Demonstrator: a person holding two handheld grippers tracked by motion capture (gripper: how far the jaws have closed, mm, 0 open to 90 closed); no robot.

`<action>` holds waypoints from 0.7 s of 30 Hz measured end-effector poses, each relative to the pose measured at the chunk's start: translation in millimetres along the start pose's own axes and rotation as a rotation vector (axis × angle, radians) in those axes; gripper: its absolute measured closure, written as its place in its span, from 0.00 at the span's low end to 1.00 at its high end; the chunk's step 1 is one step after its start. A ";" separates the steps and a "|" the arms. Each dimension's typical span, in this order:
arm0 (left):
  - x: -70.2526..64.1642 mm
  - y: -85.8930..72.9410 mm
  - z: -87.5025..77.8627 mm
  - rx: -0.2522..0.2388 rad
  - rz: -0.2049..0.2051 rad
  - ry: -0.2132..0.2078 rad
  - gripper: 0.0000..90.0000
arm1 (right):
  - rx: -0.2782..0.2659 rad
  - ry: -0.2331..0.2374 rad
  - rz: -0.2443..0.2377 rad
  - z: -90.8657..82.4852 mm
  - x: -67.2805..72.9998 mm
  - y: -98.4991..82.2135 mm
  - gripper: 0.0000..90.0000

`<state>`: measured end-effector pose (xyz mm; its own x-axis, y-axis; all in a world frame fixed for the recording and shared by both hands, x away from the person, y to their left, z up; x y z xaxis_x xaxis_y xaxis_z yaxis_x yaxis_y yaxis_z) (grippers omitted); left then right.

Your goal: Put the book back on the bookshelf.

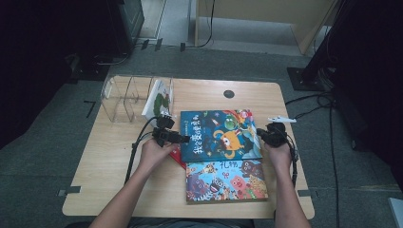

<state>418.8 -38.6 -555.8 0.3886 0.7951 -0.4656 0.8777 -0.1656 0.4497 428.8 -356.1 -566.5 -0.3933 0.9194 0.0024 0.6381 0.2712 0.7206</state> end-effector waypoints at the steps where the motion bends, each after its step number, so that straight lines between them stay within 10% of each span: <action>1: 0.1 0.2 1.1 0.002 0.001 0.001 0.38 | 0.000 -0.001 0.001 0.0 0.0 -0.1 1.00; 21: 9.0 2.1 12.7 0.026 -0.041 0.021 0.33 | -0.002 0.014 -0.044 2.7 13.1 4.1 1.00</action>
<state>427.7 -39.2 -568.7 0.3467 0.8137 -0.4666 0.8997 -0.1478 0.4108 428.1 -342.2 -565.3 -0.4298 0.9027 -0.0198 0.6185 0.3103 0.7219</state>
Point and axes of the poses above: each handheld gripper's, and its own axes: z roughly forward along the jaws, y roughly out of its top, x roughly to its left, the point moved 10 cm from there along z, roughly forward along the jaws, and after that the axes turned 11 degrees about -z, right-handed, at the moved point
